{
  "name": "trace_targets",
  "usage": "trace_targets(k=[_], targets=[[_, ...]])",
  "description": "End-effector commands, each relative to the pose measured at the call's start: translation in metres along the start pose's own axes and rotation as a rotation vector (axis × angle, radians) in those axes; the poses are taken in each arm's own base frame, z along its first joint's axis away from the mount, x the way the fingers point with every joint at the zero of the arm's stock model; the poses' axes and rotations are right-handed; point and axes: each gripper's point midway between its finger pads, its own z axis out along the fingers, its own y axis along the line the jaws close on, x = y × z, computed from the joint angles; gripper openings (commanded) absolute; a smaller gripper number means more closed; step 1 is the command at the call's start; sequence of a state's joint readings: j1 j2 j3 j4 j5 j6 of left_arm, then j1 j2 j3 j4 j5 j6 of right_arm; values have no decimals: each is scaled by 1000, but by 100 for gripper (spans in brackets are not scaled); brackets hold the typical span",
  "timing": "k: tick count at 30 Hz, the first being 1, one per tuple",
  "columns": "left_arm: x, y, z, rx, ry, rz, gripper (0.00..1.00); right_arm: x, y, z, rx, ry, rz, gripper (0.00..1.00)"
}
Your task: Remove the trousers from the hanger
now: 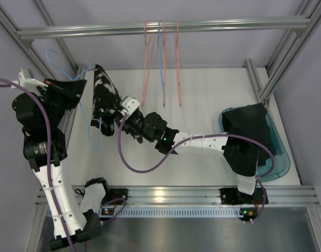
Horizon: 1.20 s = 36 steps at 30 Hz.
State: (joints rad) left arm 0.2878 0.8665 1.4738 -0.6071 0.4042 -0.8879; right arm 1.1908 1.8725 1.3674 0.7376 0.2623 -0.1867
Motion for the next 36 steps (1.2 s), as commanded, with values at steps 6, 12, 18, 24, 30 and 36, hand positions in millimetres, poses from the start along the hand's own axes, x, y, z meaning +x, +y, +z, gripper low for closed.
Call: trace_targets(k=[6, 12, 18, 24, 30, 36], targets=[[-29, -50, -16, 182, -126, 98, 0, -29, -42, 8, 123, -57, 12, 31], [-19, -41, -15, 176, -100, 93, 0, -58, -54, 23, 178, -108, 31, 0], [-4, -14, -12, 110, -80, 92, 0, -114, -57, 13, 136, -183, 94, 0], [21, 41, 6, -26, -18, 41, 0, -169, -53, -6, 56, -238, 197, 0], [36, 79, 16, -117, 5, 33, 0, -224, -56, -25, 9, -311, 306, 0], [54, 113, 17, -194, 22, 30, 0, -264, -65, -47, -6, -362, 370, 0]])
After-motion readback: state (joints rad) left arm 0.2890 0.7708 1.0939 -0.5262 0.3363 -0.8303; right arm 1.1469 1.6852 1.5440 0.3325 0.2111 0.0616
